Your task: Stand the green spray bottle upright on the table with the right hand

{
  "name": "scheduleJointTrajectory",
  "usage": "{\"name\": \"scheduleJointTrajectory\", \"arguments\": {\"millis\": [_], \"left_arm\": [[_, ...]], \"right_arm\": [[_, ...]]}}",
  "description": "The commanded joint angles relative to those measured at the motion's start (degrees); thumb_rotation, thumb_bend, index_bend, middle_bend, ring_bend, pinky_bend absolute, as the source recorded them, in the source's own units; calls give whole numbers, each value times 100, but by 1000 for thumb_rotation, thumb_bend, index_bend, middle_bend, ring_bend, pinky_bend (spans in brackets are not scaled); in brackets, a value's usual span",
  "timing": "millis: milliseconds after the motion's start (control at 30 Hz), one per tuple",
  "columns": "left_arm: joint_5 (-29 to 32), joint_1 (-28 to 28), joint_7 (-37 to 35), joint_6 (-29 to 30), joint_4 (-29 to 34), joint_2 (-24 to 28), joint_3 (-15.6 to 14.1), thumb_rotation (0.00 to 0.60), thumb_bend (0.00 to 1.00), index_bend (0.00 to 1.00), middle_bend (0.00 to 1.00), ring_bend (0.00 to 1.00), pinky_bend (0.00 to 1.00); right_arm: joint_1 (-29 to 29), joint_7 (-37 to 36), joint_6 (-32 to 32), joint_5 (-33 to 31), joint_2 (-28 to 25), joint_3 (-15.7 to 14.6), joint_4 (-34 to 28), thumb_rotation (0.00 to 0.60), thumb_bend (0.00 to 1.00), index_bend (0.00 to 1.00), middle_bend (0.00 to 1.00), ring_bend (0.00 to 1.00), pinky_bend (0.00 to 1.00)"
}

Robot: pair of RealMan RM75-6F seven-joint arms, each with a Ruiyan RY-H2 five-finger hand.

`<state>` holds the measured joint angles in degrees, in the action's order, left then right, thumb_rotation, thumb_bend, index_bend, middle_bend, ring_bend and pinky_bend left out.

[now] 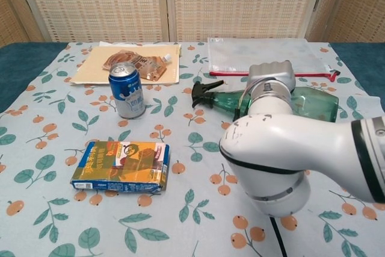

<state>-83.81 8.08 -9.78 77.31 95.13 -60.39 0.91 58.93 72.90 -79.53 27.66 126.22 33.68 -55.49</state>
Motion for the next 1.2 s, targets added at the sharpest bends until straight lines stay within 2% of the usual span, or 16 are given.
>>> {"name": "scheduleJointTrajectory", "arguments": {"millis": [33,200,300,433,467,500,533,600,633,700,833,1067,1200], "left_arm": [[5,0,-11,-3,5,1,1,600,231,0,0,0,0],[0,1,-11,1,8,3,1,600,231,0,0,0,0],[1,-2,-13,0,14,1,-2,600,232,0,0,0,0],[3,-2,-27,-1,16,4,-1,600,231,0,0,0,0],[1,-5,-35,5,16,5,-1,600,232,0,0,0,0],[-4,-8,-41,11,15,6,-2,600,232,0,0,0,0],[-11,-11,-51,17,8,4,-5,600,232,0,0,0,0],[-14,-8,-57,14,-1,2,-5,600,232,0,0,0,0],[-11,-5,-57,6,-2,2,-4,600,232,0,0,0,0],[-5,0,-50,-1,1,3,-1,600,231,0,0,0,0],[12,0,-29,-10,-5,-8,-1,600,230,0,0,0,0],[86,-5,54,-3,-6,-40,28,600,231,0,0,0,0],[144,7,138,-27,5,-61,49,600,230,0,0,0,0]], "right_arm": [[-15,-144,9,248,-123,-103,-125,600,4,509,438,147,0],[-90,-582,77,743,-379,-264,-543,600,18,551,469,181,0],[-165,-1030,209,1195,-561,-476,-864,600,19,554,471,184,0],[-277,-1547,323,1591,-667,-686,-962,600,19,565,484,200,12],[-351,-2130,453,1887,-726,-752,-1058,600,20,579,497,213,24],[-511,-3166,671,2330,-814,-871,-1158,600,19,593,512,224,36],[-742,-4540,883,2976,-949,-1126,-1079,600,19,602,521,229,41],[-938,-6066,1014,3691,-1042,-1435,-801,600,19,608,530,230,66],[-1031,-6893,904,4021,-995,-1509,-548,600,19,614,534,231,98],[-1163,-8068,652,4298,-785,-1467,-117,600,20,622,538,234,143],[-1298,-9414,398,4584,-550,-1427,431,600,19,629,538,238,163],[-1510,-10777,202,5068,-597,-1654,741,600,0,645,540,239,187],[-1637,-11209,194,5261,-613,-1851,943,600,0,649,541,241,199]]}}
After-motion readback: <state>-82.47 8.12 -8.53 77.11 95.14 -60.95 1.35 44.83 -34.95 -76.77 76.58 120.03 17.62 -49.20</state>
